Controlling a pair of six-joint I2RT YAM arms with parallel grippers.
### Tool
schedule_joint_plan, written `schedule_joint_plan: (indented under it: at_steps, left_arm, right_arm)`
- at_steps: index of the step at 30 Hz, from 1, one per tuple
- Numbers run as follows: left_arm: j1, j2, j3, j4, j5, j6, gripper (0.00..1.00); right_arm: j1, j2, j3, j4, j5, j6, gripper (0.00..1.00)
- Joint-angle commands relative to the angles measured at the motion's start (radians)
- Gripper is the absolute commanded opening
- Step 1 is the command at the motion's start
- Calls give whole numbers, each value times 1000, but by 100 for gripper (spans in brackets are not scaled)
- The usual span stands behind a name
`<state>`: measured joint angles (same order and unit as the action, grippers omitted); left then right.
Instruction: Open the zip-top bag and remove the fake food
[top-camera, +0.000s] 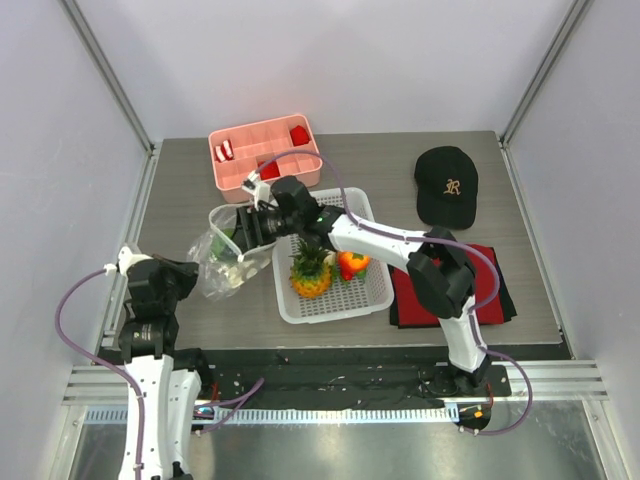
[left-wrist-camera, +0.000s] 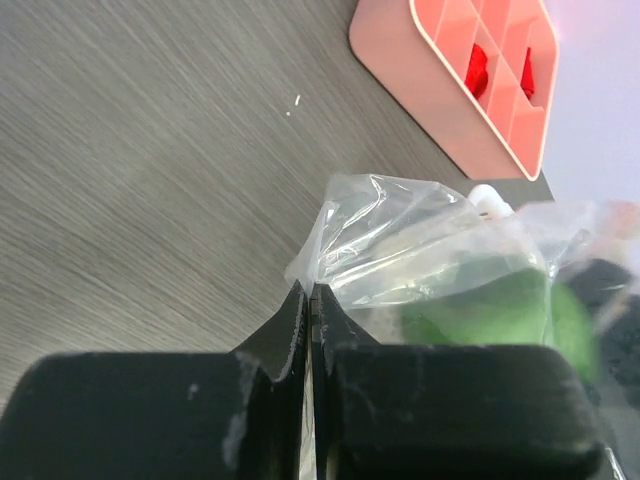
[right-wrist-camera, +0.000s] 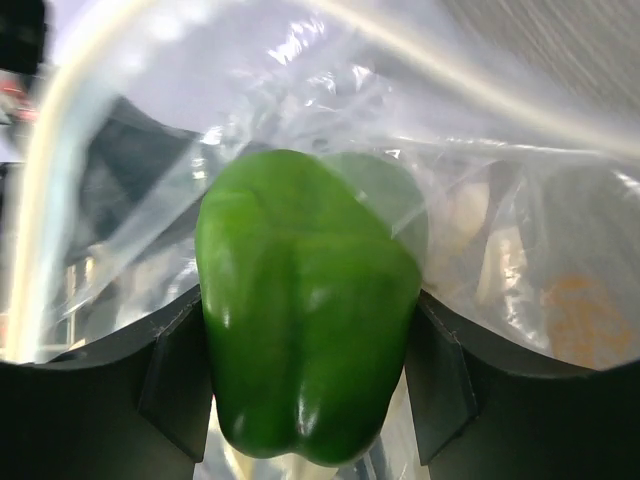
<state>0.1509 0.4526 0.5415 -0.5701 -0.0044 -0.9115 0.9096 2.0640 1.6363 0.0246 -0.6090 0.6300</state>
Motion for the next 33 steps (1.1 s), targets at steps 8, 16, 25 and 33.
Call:
schedule_joint_plan:
  at_steps: [8, 16, 25, 33]
  left_arm:
    - [9, -40, -46, 48, -22, 3, 0]
    - [9, -34, -104, 117, 78, -47, 0]
    - [9, 21, -157, 290, 276, -164, 38]
    - [9, -189, -66, 44, 96, -184, 100]
  right_arm:
    - [-57, -212, -38, 6, 17, -88, 42]
    - [-57, -266, -73, -48, 115, -164, 50]
    - [-54, -252, -101, -29, 100, -154, 50]
    - [-57, -209, -63, -34, 80, -151, 50]
